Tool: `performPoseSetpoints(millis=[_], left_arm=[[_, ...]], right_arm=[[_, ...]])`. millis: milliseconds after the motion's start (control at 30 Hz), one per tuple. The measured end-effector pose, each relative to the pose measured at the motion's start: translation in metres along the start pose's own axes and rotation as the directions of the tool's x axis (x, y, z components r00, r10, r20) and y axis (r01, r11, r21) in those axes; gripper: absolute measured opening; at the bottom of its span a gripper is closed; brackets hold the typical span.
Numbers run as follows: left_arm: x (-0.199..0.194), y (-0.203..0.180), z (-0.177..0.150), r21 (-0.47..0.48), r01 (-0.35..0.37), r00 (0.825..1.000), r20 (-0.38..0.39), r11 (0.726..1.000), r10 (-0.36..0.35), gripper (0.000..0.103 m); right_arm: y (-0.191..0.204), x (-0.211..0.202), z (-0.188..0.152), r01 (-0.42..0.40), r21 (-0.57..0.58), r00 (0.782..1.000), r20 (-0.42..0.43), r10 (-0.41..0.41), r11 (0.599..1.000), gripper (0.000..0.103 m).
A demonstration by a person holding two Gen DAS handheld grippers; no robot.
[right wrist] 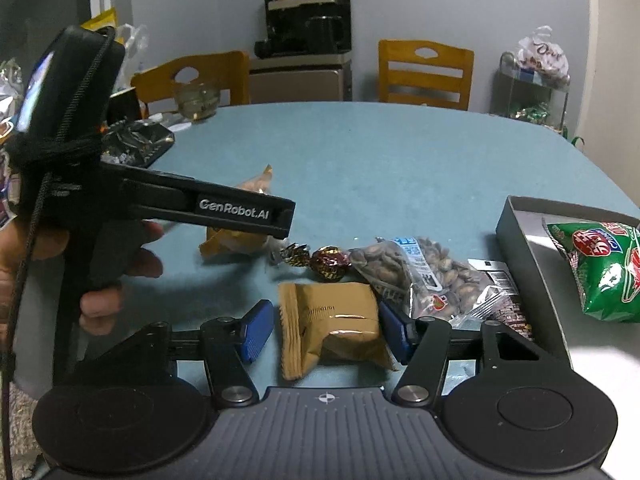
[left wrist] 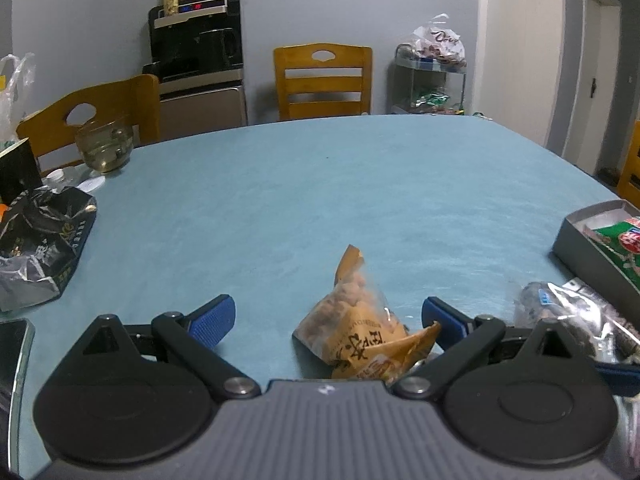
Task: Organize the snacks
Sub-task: 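Move both tools back over the remaining snacks on the table, then grasp the tan wrapped pastry with the right tool while the left tool grasps the orange-brown snack bag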
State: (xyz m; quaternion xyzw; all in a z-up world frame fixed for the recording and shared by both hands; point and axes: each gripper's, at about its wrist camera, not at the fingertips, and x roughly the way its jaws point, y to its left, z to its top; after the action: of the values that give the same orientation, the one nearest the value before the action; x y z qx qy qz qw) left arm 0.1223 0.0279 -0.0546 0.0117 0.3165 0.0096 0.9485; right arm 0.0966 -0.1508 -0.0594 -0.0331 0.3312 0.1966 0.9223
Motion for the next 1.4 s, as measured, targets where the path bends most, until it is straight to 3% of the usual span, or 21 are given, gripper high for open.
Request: performPoseSetpoints(millis=[600, 733, 1067, 1267, 1367, 1400], left_arm=[[0.019, 0.000, -0.005, 0.006, -0.051, 0.997, -0.057, 0.999, 0.052, 0.101], [0.022, 0.000, -0.006, 0.013, -0.060, 0.996, -0.072, 0.998, 0.061, 0.101], [0.027, 0.018, -0.010, -0.028, 0.007, 0.998, -0.065, 1.000, -0.009, 0.103], [0.027, 0.020, -0.012, -0.024, 0.009, 0.998, -0.064, 1.000, -0.011, 0.102], [0.024, 0.020, -0.011, -0.026, 0.003, 0.999, -0.054, 1.000, -0.005, 0.090], [0.023, 0.020, -0.011, -0.030, 0.011, 0.999, -0.050, 0.999, -0.012, 0.081]], right_arm=[[0.004, 0.010, -0.001, 0.015, 0.009, 1.000, -0.007, -0.015, 1.000, 0.059], [0.008, 0.009, -0.005, 0.039, -0.030, 0.999, -0.002, -0.039, 0.999, 0.052], [0.011, 0.004, -0.010, 0.043, -0.062, 0.999, 0.005, -0.043, 0.997, 0.048], [0.009, 0.002, -0.012, 0.033, -0.053, 0.999, 0.006, -0.033, 0.998, 0.043], [0.010, 0.001, -0.013, 0.030, -0.053, 1.000, 0.008, -0.029, 0.998, 0.042], [0.009, 0.001, -0.013, 0.029, -0.053, 1.000, 0.009, -0.029, 0.998, 0.042]])
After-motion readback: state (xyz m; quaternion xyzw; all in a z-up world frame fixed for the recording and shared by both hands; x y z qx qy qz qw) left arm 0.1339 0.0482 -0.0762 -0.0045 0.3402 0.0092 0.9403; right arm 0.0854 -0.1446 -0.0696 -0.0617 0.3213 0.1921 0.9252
